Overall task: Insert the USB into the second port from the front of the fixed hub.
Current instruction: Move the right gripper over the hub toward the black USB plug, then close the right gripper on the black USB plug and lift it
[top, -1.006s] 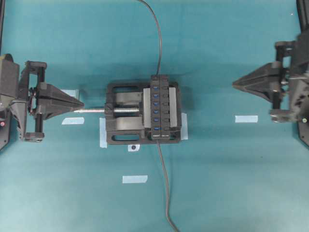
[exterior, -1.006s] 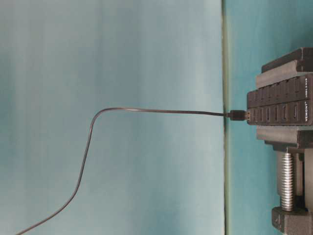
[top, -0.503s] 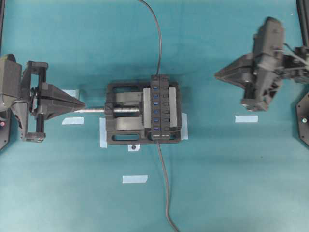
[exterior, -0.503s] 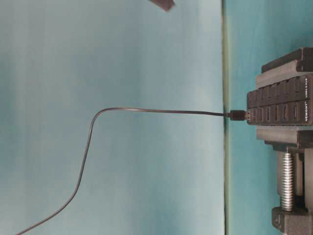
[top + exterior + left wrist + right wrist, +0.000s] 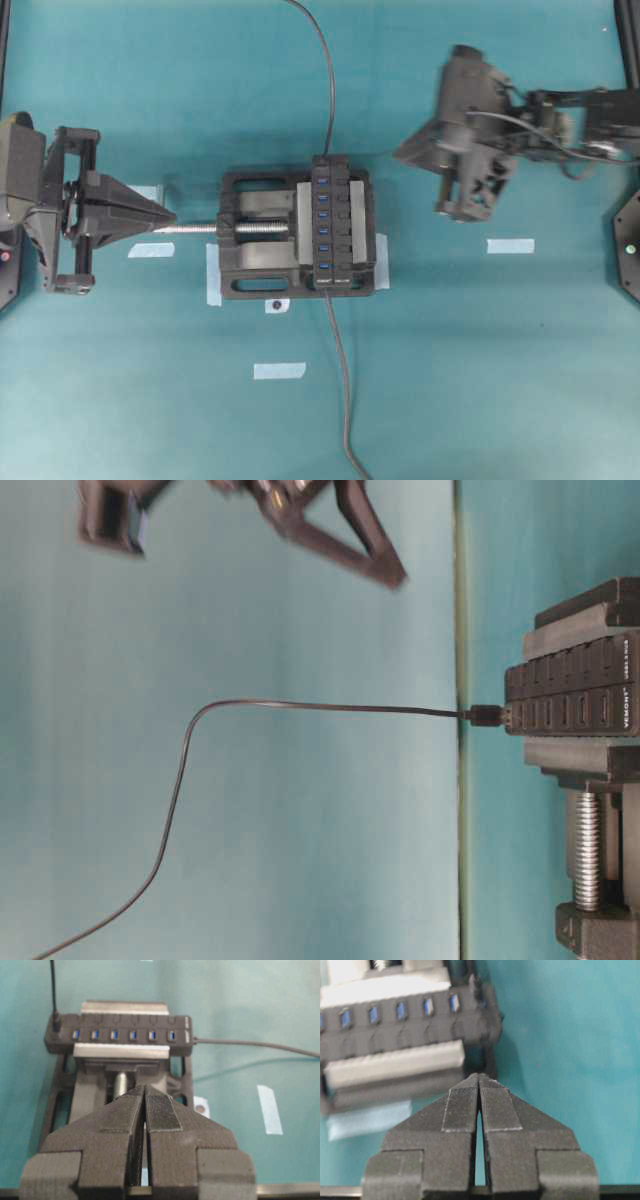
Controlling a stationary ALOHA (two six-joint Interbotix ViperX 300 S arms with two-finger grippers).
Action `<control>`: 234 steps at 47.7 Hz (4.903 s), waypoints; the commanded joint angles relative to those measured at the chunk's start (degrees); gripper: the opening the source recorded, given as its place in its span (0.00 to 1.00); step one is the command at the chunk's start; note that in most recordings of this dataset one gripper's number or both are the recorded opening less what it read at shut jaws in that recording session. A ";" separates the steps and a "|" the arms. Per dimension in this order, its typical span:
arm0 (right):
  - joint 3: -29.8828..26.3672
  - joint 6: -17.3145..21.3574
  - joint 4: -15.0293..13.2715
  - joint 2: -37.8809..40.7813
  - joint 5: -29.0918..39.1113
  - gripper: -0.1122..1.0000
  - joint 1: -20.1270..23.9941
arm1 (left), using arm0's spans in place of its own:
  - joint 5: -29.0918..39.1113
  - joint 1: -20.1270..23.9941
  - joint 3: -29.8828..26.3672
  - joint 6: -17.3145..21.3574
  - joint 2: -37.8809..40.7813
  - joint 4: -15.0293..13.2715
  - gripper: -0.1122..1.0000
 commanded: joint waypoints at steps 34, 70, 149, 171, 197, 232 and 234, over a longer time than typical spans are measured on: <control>-8.44 -0.79 0.00 11.43 -4.92 0.12 -0.26 | 0.88 0.09 0.00 -0.09 -0.09 0.26 0.10; -9.05 -0.09 0.18 12.04 -5.10 0.15 -0.26 | 1.32 0.62 0.44 -0.09 -0.35 0.18 0.10; -11.95 -0.62 0.18 17.84 -9.49 0.68 0.70 | 1.32 0.62 0.44 -0.09 -0.35 0.18 0.10; -11.95 -0.53 0.18 17.67 -8.70 0.19 1.67 | 1.32 0.62 0.35 -0.09 -0.44 0.18 0.10; -12.13 -0.35 0.18 16.88 -8.70 0.15 1.93 | 1.32 0.62 0.53 -0.09 -0.97 0.18 0.10; -15.12 -0.09 0.18 11.16 -0.09 0.15 2.72 | 1.32 0.62 0.70 -0.09 -1.41 0.18 0.10; -15.12 0.00 0.26 11.07 0.00 0.15 2.90 | 1.32 0.62 0.62 -0.09 -1.32 0.18 0.10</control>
